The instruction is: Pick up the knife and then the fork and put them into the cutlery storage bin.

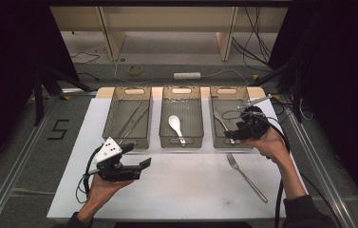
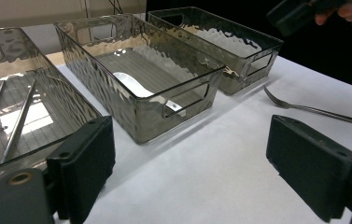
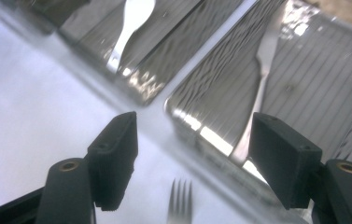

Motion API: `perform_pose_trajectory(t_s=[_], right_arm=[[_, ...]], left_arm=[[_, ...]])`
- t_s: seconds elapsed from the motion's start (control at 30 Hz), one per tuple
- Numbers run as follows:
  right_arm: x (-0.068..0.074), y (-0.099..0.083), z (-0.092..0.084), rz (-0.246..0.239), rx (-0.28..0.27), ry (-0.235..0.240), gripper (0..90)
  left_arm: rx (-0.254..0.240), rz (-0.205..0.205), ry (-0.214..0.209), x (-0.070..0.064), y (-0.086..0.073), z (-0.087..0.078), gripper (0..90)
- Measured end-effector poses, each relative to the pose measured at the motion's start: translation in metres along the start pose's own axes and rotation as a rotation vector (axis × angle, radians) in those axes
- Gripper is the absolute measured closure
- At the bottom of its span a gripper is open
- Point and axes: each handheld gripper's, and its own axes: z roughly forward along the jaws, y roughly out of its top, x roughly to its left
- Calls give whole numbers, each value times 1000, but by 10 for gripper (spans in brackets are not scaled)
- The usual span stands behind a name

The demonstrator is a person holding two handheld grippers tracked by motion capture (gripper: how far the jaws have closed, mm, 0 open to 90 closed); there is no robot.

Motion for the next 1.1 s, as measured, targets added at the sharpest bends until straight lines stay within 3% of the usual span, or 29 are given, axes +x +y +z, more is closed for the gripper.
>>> perform_pose_trajectory(t_s=[0.33, 0.43, 0.63, 1.1], right_arm=[[10, -40, -6, -11, 46, 14, 340], [12, -49, -3, -28, 98, 2, 334], [9, -64, 1, -24, 147, -2, 290], [8, -82, 11, -37, 267, -23, 355]], left_arm=[[2, -2, 1, 0, 0, 0, 149], [-2, 0, 2, -1, 0, 0, 150], [-1, 1, 1, 0, 0, -1, 149], [-5, -1, -1, 0, 0, -2, 149]])
